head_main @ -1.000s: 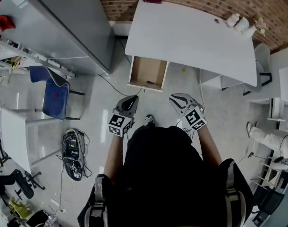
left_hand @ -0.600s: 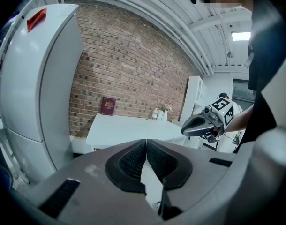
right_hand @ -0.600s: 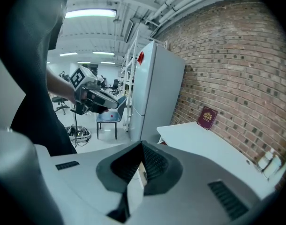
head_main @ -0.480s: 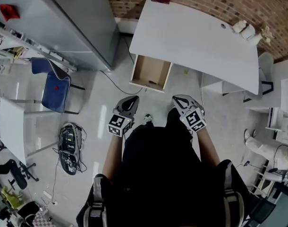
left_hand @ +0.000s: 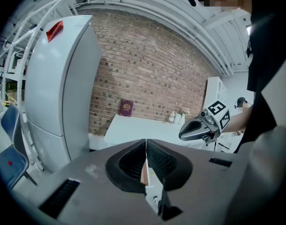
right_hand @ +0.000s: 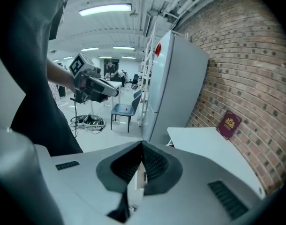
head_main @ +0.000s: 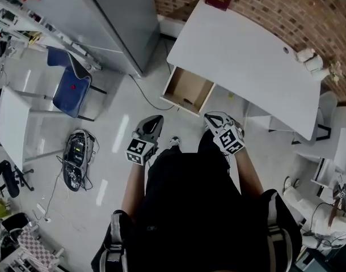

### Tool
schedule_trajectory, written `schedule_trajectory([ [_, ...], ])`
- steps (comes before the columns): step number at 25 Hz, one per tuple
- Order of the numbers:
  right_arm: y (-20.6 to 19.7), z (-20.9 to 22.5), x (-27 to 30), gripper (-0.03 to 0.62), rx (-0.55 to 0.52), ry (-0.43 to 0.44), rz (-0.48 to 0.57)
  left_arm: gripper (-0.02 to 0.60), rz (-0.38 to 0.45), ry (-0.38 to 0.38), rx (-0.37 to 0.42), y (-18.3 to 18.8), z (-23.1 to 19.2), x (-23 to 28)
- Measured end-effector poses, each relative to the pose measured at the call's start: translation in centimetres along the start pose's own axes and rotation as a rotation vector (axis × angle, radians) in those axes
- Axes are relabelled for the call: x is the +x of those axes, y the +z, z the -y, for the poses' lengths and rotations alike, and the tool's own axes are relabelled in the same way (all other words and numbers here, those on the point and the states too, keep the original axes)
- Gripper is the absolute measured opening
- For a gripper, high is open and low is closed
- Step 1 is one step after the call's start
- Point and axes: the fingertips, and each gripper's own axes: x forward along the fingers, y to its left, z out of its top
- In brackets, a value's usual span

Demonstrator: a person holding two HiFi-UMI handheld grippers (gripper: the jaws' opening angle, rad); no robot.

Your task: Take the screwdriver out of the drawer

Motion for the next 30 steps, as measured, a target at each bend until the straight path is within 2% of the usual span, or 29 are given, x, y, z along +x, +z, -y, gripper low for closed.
schedule_trajectory([
  [9, -1.6, 1.9, 2.6, 0.055, -0.100, 0.182, -0.042, 0.017, 0.009, 0.118, -0.084, -0.5, 0.5, 1.7],
  [21, -5.7, 2.5, 6.9, 0.055, -0.143, 0.368, -0.134, 0.017, -0.057, 0.255, -0.202, -4.4, 0.1, 0.7],
  [25, -6.7, 2.6, 8.9, 0.055, -0.153, 0.407, -0.152, 0.017, -0.076, 0.274, -0.233, -5.9, -0.4, 0.7],
  [30, -8.2, 2.5, 11.2, 0.055, -0.147, 0.428, -0.170, 0.017, -0.110, 0.257, -0.247, -7.6, -0.4, 1.5],
])
